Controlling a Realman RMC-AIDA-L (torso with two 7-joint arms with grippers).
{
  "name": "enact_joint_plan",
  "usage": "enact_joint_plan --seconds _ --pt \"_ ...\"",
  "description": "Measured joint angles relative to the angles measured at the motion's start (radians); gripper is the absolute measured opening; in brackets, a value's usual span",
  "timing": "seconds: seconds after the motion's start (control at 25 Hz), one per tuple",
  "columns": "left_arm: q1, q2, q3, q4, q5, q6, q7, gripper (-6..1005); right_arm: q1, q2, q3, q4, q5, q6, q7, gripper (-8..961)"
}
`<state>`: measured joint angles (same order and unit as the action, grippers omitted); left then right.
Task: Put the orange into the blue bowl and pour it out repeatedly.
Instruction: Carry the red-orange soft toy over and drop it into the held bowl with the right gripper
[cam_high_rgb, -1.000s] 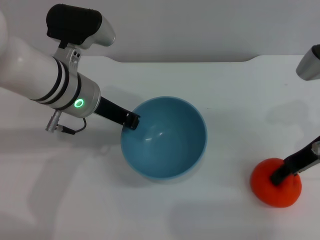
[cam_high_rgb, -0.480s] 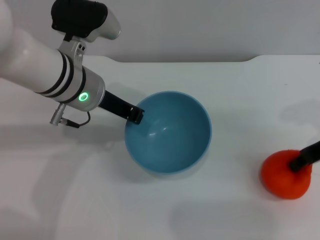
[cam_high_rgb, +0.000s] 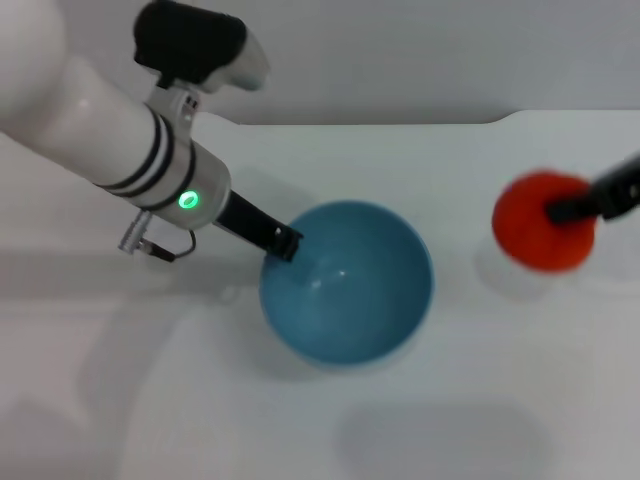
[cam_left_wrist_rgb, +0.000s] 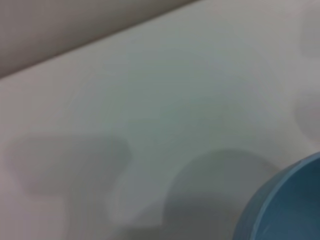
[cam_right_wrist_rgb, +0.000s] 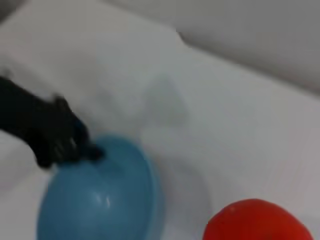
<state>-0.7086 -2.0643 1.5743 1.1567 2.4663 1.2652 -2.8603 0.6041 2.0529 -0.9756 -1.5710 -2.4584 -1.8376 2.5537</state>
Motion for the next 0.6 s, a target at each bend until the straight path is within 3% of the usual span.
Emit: enact_joint_plan --seconds 0.24,0.6 --pt "-0.047 -0.004 0.039 -0.062 -0.005 0.008 -0.004 -2 0.071 0.009 -0.012 -0.062 0.032 0.003 0.0 114" --pt "-0.078 -0.008 0.078 -0.078 -0.016 -0.017 -0.015 -2 0.127 0.012 -0.11 0.079 0.108 0.066 -0.029 113"
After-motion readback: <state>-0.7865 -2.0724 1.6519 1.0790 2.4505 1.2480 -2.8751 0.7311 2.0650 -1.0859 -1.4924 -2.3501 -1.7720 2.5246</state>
